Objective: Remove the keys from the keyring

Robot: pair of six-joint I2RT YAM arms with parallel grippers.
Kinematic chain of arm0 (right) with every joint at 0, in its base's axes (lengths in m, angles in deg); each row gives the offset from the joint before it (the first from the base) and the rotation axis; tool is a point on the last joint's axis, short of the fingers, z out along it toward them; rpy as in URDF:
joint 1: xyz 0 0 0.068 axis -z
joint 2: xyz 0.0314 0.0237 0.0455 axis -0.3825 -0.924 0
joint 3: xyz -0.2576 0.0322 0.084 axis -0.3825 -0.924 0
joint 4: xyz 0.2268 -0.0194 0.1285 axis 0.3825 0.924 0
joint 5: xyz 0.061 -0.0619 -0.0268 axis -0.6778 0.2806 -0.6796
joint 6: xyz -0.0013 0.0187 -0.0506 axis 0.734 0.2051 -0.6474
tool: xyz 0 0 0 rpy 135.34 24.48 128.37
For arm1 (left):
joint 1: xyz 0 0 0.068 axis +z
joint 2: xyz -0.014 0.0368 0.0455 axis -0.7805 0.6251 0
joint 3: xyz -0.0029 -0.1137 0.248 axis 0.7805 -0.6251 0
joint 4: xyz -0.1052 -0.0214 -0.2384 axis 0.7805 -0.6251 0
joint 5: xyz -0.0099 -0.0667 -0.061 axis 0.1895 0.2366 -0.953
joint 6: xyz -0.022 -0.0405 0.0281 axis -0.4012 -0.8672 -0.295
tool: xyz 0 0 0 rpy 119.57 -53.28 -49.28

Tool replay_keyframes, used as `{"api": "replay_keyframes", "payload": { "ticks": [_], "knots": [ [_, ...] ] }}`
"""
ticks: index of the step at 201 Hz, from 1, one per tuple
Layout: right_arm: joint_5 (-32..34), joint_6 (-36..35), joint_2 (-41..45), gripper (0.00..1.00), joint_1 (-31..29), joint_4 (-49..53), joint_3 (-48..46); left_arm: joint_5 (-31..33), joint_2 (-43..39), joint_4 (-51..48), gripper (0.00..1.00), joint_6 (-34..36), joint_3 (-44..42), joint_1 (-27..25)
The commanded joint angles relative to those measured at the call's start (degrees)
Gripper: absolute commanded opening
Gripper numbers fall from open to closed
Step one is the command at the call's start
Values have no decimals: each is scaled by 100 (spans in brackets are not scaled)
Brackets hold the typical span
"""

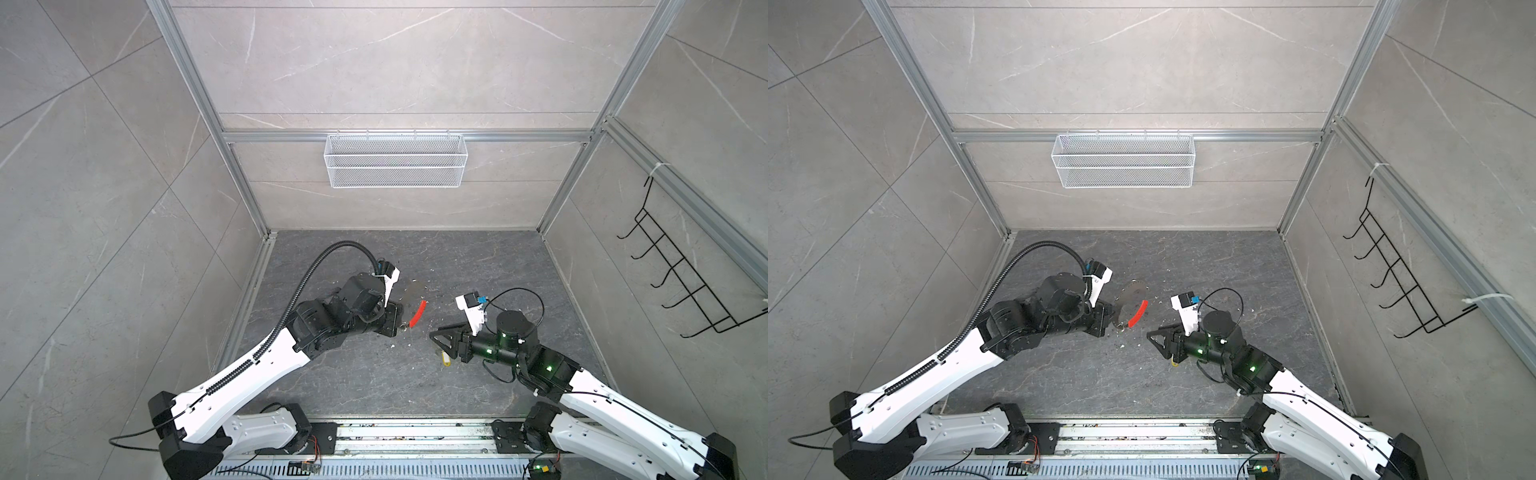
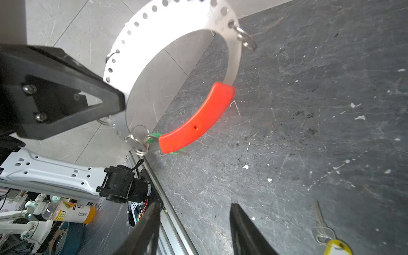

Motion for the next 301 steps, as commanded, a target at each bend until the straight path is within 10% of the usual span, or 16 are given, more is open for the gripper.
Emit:
{"api": "replay_keyframes", "payload": {
  "ticks": [1, 61, 172, 301],
  "knots": [
    [36, -352, 5, 54, -26, -150, 130, -740, -263, 589, 0, -772, -220, 432],
    [854, -2002, -250, 54, -584, 690, 862, -1976, -157, 352, 0, -1615, -493, 1206],
    [4528, -4467, -1930, 59, -2771, 794, 1676, -3628, -514, 538, 0, -2693, -1218, 2204],
    [4850, -5294, -2598, 44, -2887, 492, 2002, -4119, -775, 936, 0, -2978, -1609, 2283]
  ]
}}
